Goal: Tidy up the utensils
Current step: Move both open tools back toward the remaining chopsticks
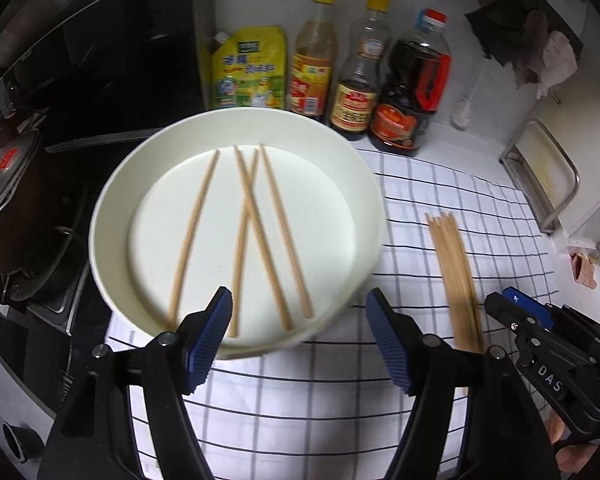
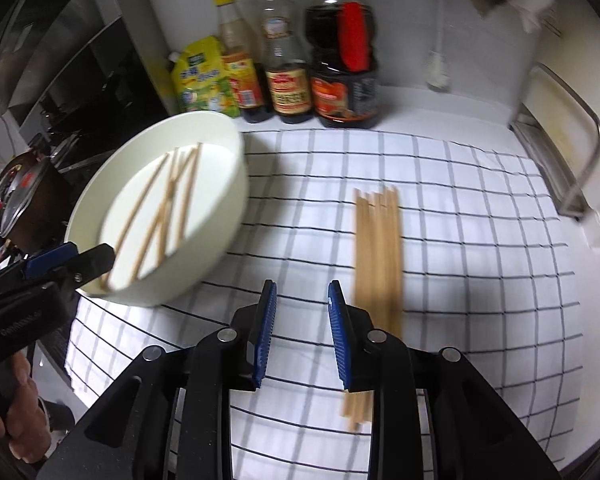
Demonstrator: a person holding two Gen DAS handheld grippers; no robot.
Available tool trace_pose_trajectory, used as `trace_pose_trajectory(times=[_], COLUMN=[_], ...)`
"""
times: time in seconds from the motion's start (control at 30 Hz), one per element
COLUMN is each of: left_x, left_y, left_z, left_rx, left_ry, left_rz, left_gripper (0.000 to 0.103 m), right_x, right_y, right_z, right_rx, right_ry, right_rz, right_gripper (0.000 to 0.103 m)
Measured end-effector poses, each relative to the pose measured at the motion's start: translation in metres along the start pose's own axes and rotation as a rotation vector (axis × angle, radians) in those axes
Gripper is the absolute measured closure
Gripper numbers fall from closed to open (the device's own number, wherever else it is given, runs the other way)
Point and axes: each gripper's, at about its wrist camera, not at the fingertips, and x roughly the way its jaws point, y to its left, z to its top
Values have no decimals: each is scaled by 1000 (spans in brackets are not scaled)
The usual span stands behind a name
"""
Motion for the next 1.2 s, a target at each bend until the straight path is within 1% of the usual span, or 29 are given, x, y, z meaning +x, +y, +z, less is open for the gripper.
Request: trace_pose_trajectory(times=[0.1,0.27,0.3,0.4,0.5,0.73,0.83,1.2], left_x=[-1,1,3,7,13,37,44,61], left_y=[-14,-36,-42,-53,-63,-90,-96,-99], left_z=[-5,-12,-14,-19,-23,-34,-36,-38], left_rx=[20,52,58,66,74,109,120,83], left_ry=[-5,-4,0,11,17,60,65,82], left_rz=[-23,-44,-48,-62,-78,-73,-55,-13], left_gripper=[29,27,27,21,21,20,20,20], right_x=[0,1,2,6,12,36,45,64], right_y=[-16,-42,-46,-58,-69,-88,-92,-85], right_z=[-7,-19,-21,-27,-33,-42,-41,-27], right_rx=[14,25,29,40,37,24,19,-24], right_ry=[4,14,17,34,46,79,85,66], right_rz=[-24,-58,-62,-66,-74,-84,-71,-24], right_gripper=[74,74,73,70,68,68,68,68])
